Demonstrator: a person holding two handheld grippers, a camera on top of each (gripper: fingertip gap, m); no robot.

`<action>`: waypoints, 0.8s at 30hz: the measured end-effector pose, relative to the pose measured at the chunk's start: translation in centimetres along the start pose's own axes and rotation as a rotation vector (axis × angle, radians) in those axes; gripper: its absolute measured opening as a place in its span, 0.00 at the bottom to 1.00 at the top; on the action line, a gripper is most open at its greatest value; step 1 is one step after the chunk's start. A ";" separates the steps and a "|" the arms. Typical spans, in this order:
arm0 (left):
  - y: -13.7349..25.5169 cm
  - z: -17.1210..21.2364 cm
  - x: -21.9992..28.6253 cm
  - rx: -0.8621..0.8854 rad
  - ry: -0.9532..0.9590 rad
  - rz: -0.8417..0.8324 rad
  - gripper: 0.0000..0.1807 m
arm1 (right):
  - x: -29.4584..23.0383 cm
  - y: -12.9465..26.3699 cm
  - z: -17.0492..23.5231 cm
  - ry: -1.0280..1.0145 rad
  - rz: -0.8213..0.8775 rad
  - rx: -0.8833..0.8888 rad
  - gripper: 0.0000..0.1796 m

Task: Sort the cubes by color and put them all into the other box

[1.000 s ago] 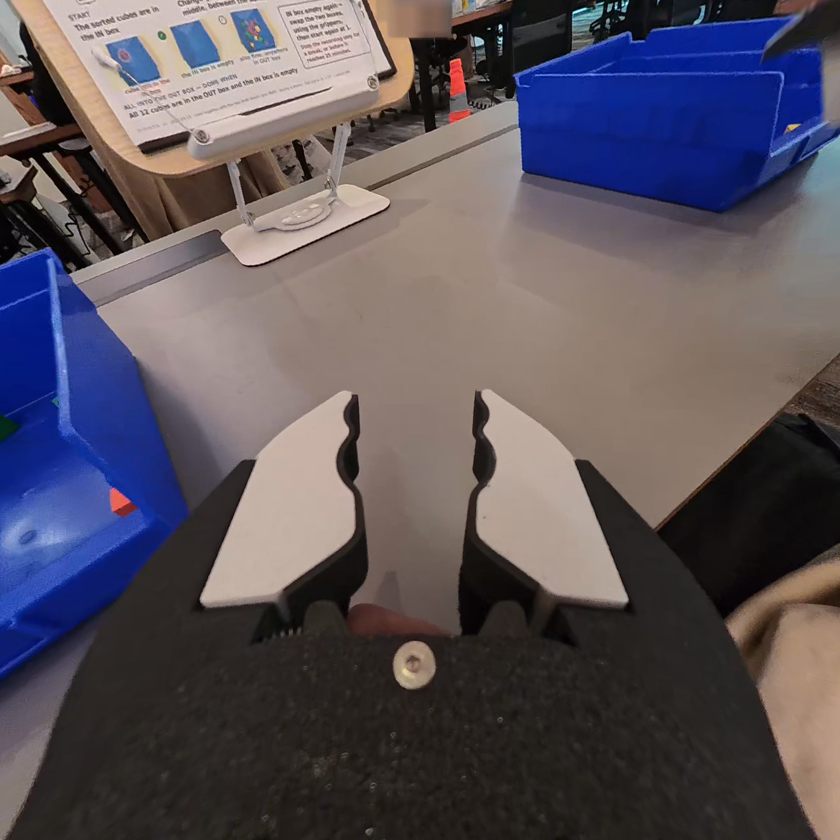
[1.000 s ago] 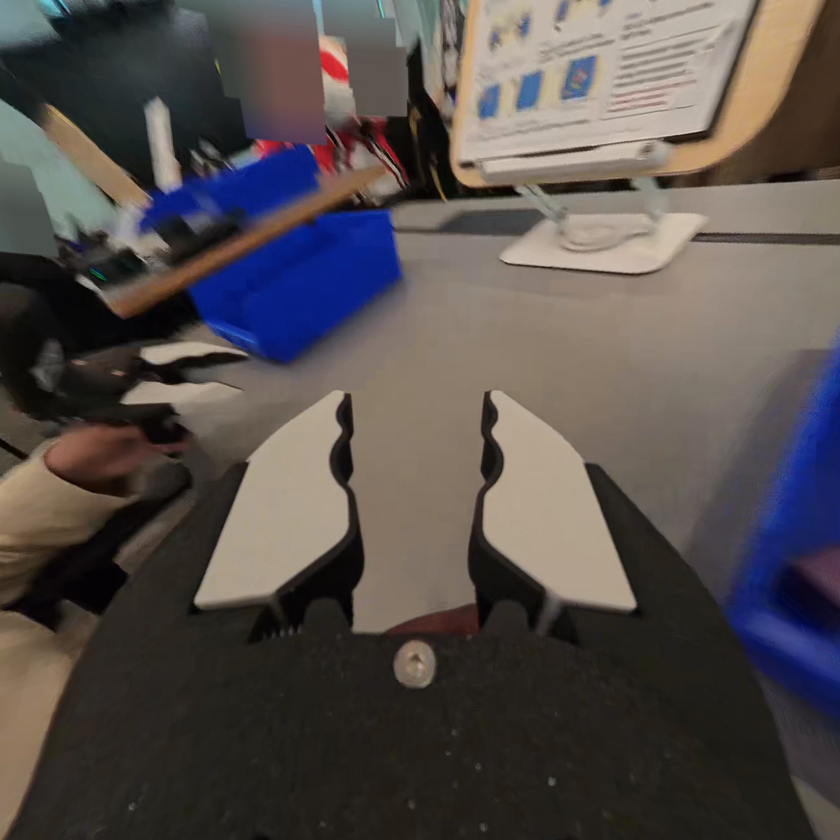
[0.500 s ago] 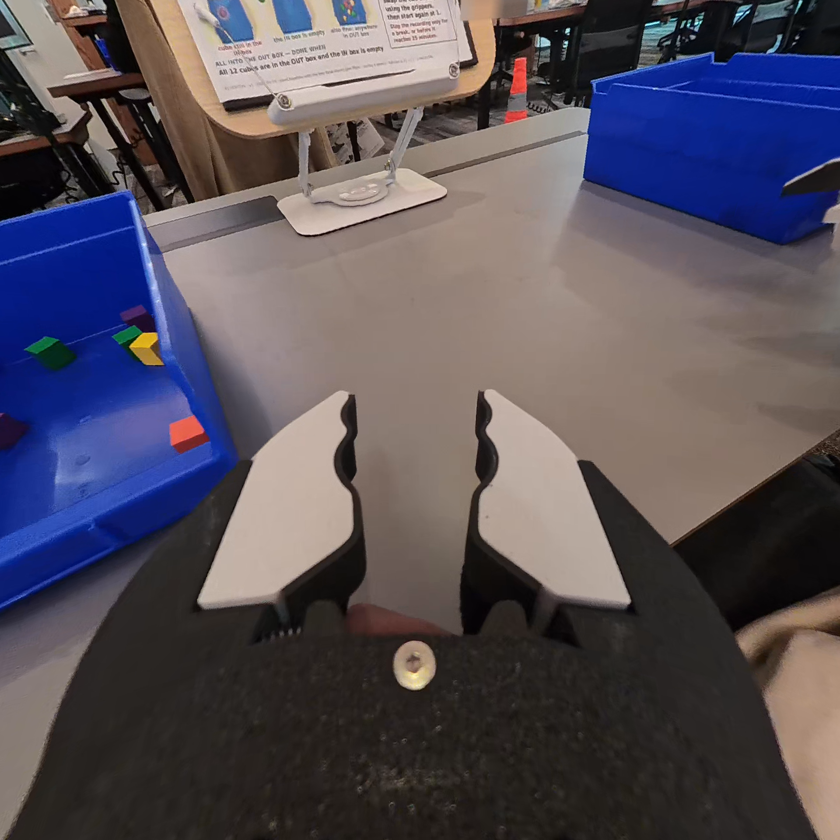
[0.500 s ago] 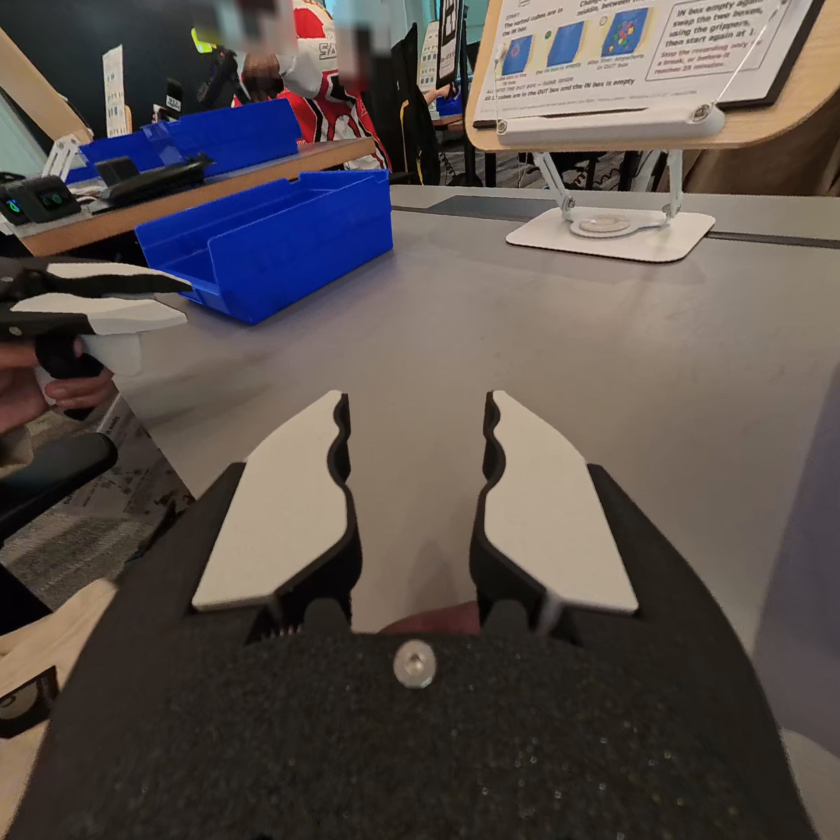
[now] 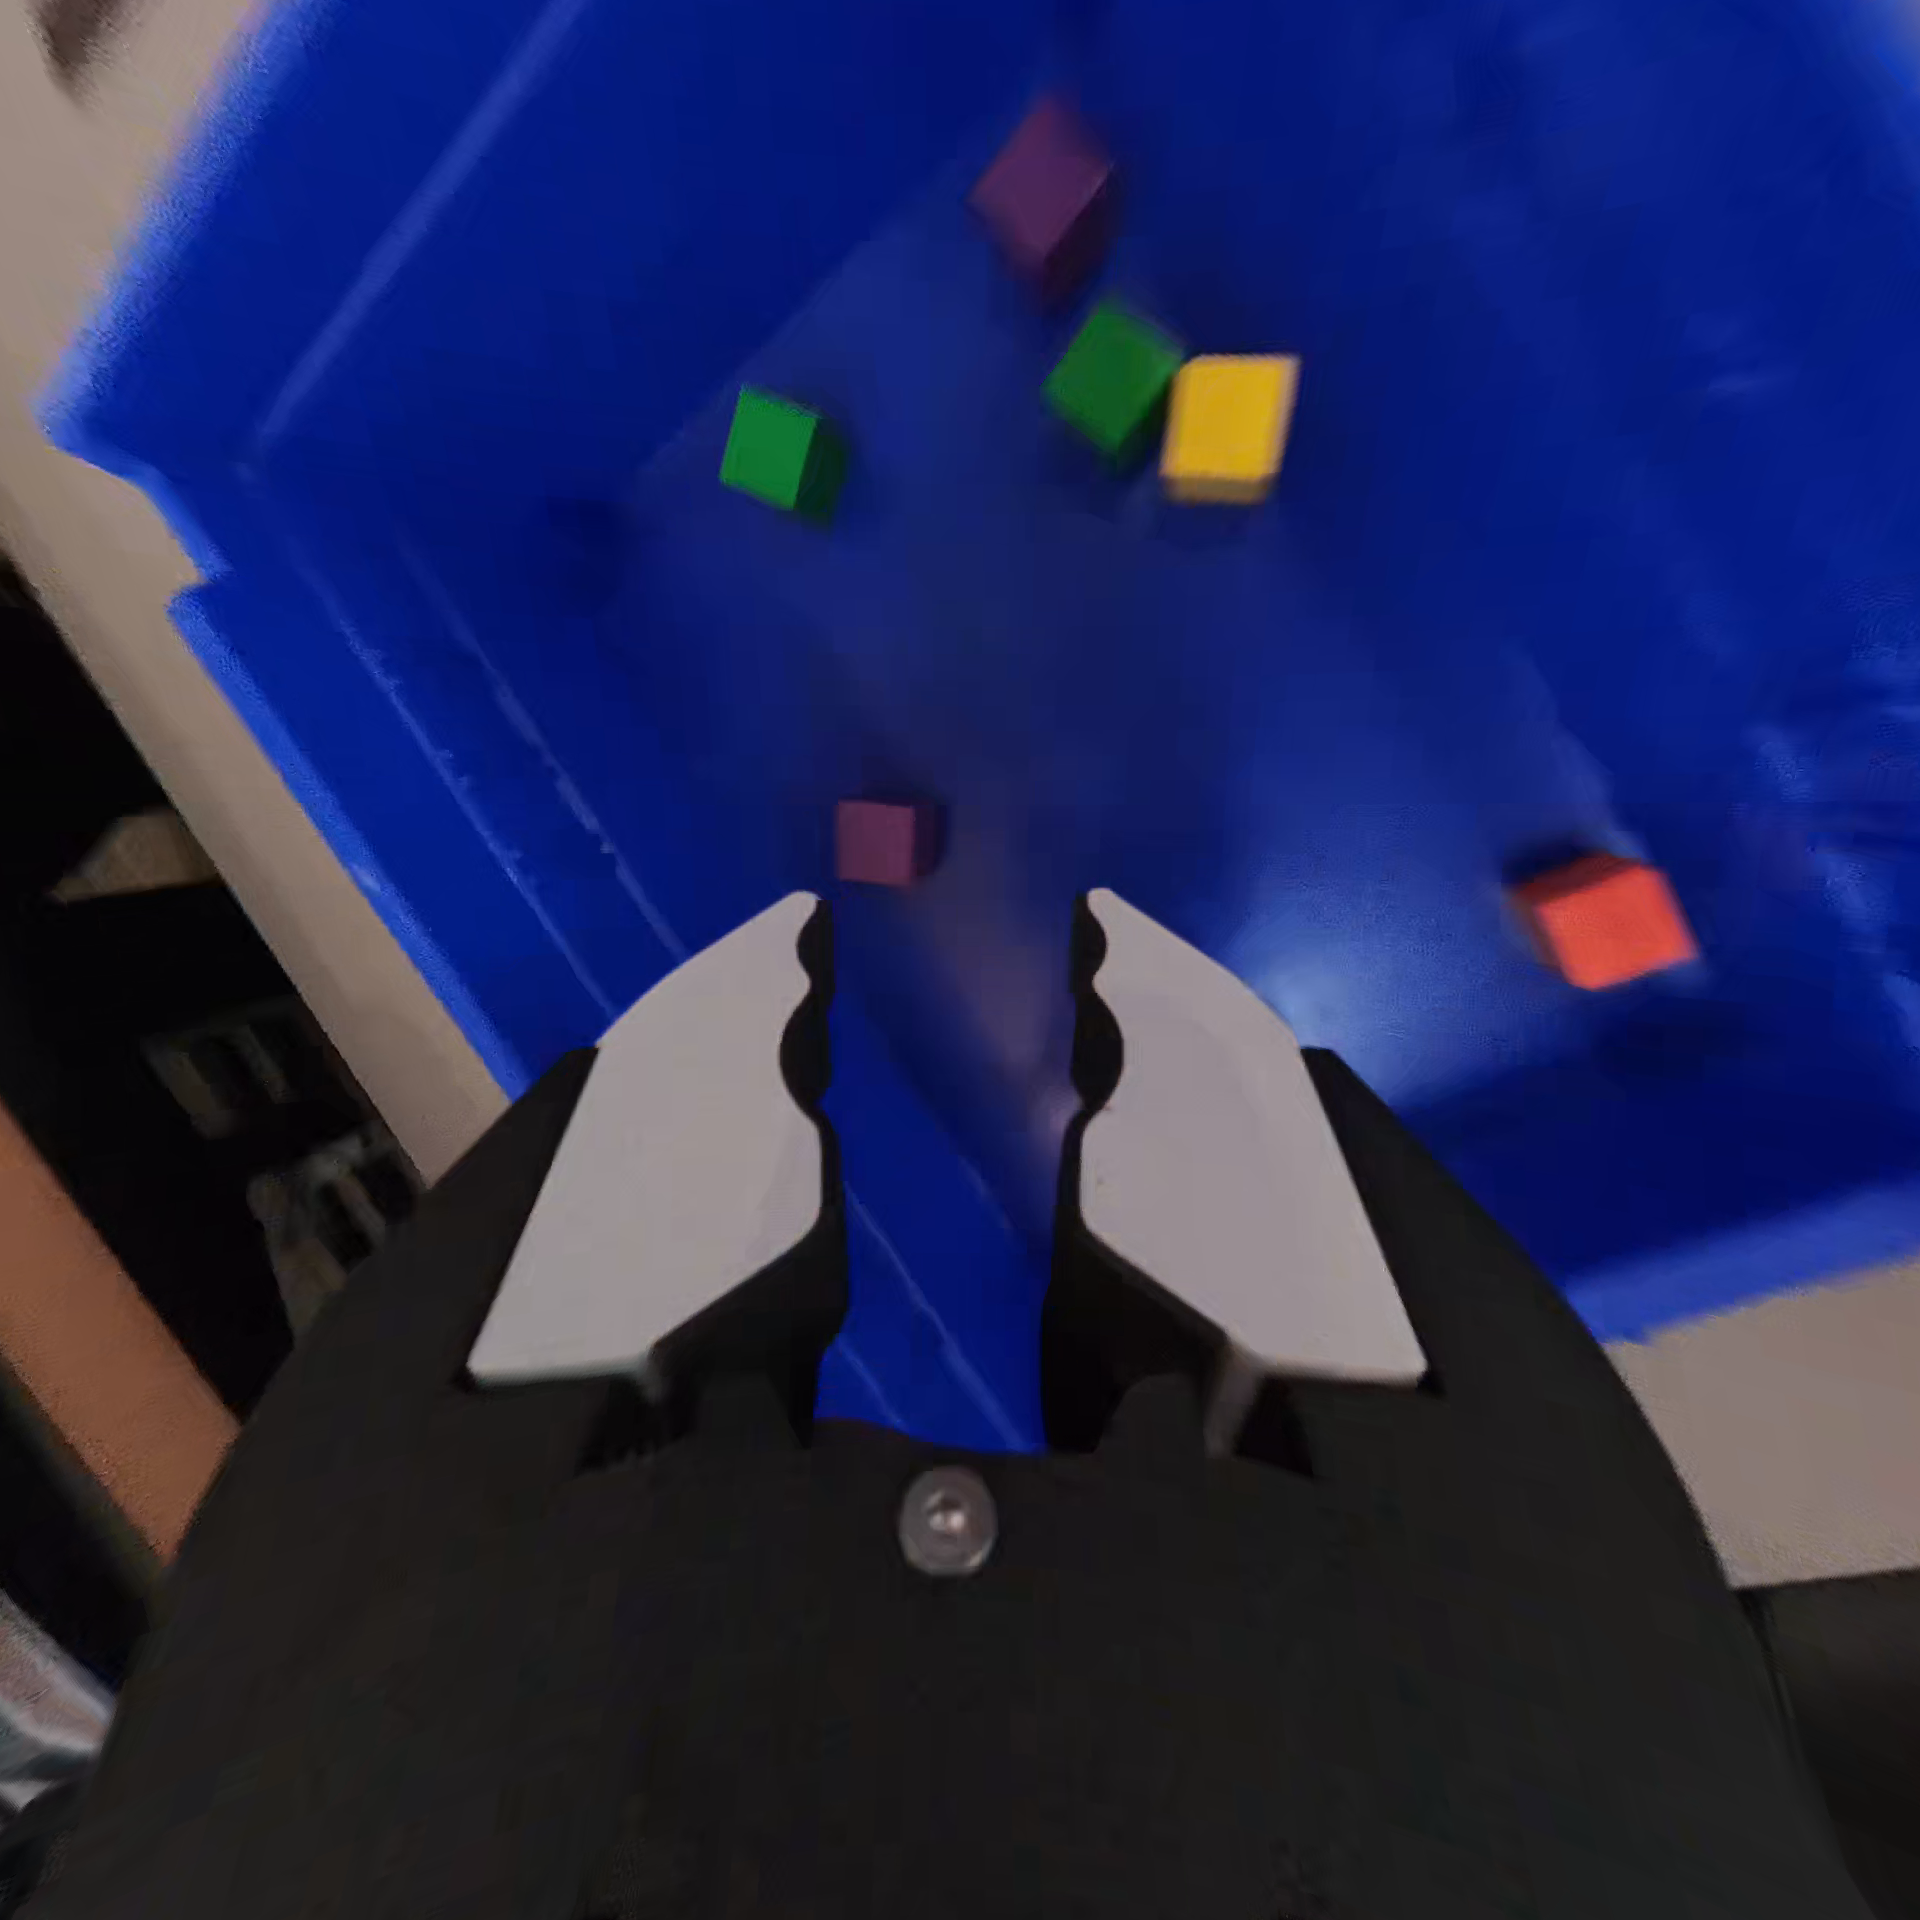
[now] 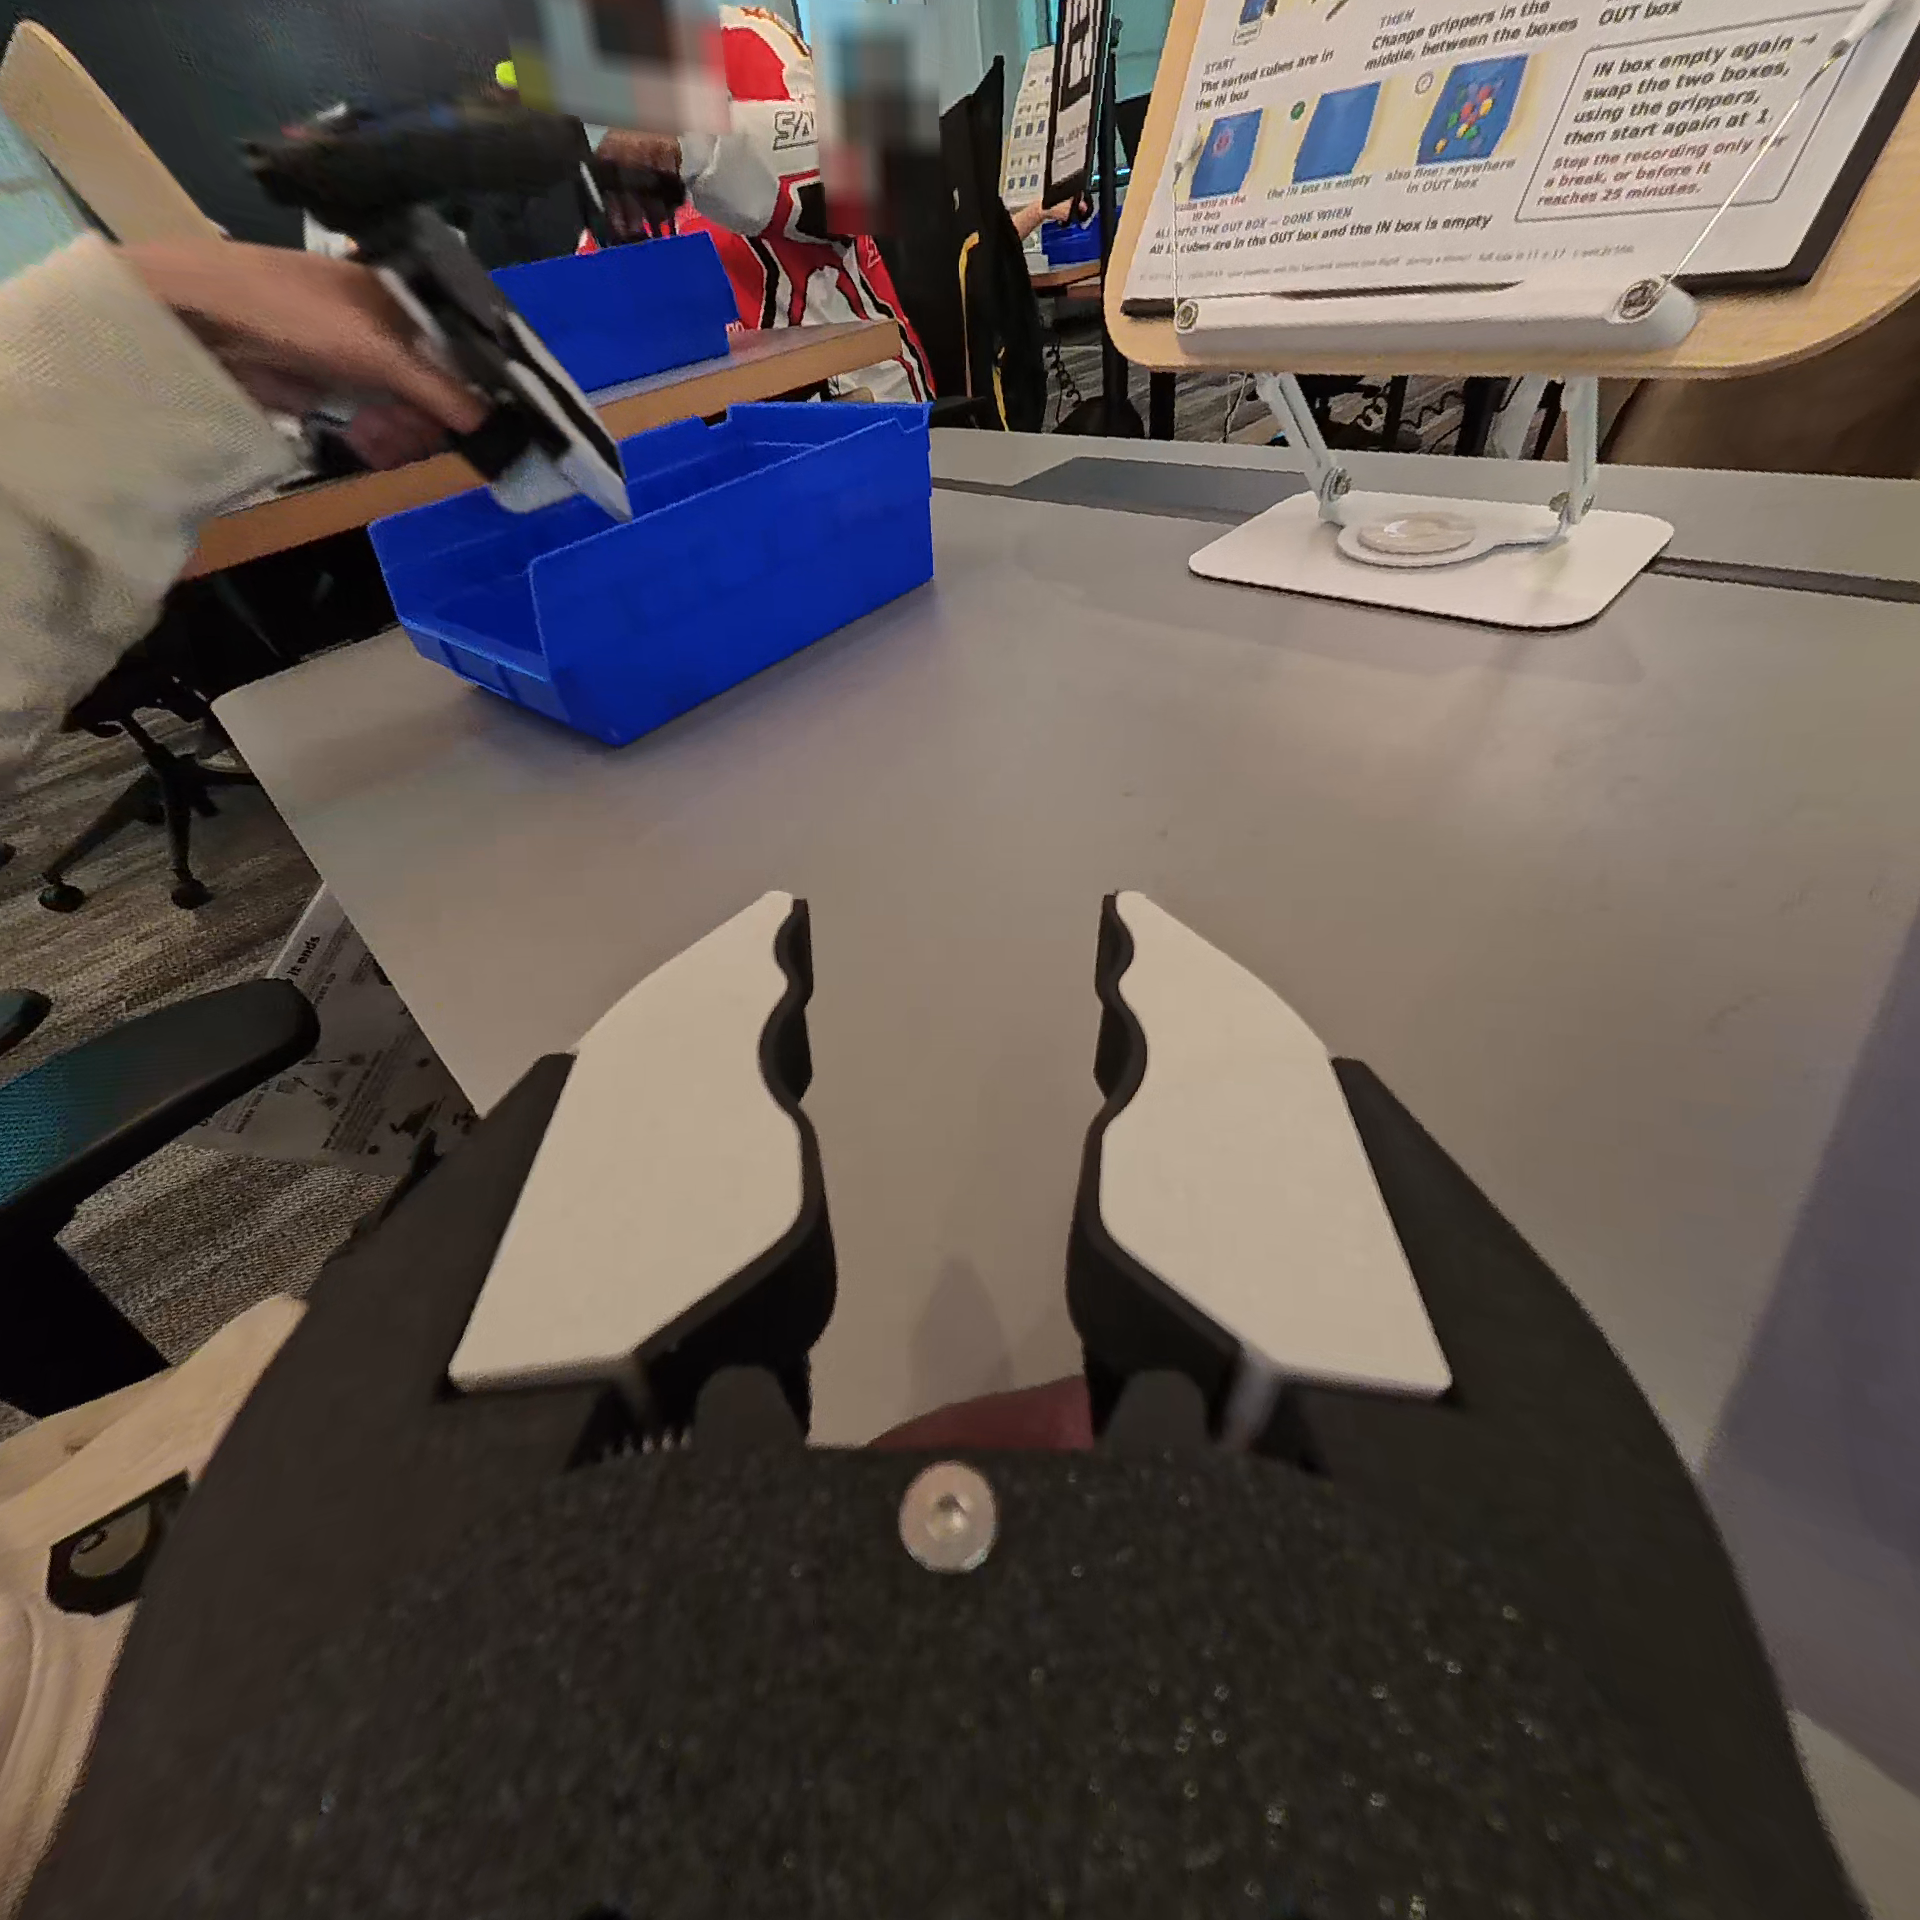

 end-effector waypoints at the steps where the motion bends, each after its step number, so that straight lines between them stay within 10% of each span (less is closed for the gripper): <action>1: -1.6 0.0 -1.2 -0.081 0.009 0.014 0.24 | 0.1 0.1 0.0 0.006 0.002 -0.002 0.29; 14: -7.2 1.2 -1.5 -0.352 0.021 0.086 0.13 | 1.0 0.8 0.4 -0.020 -0.004 -0.022 0.27; 24: 7.9 -0.8 6.4 0.650 0.014 0.079 0.12 | 1.6 1.3 -0.4 0.009 0.040 0.003 0.26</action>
Point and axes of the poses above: each gripper's, where its closed fingertips meet, y back along the fingers, z out of its underside, x = y × z across the jaws, the point moved 5 cm from there along y, back along the fingers
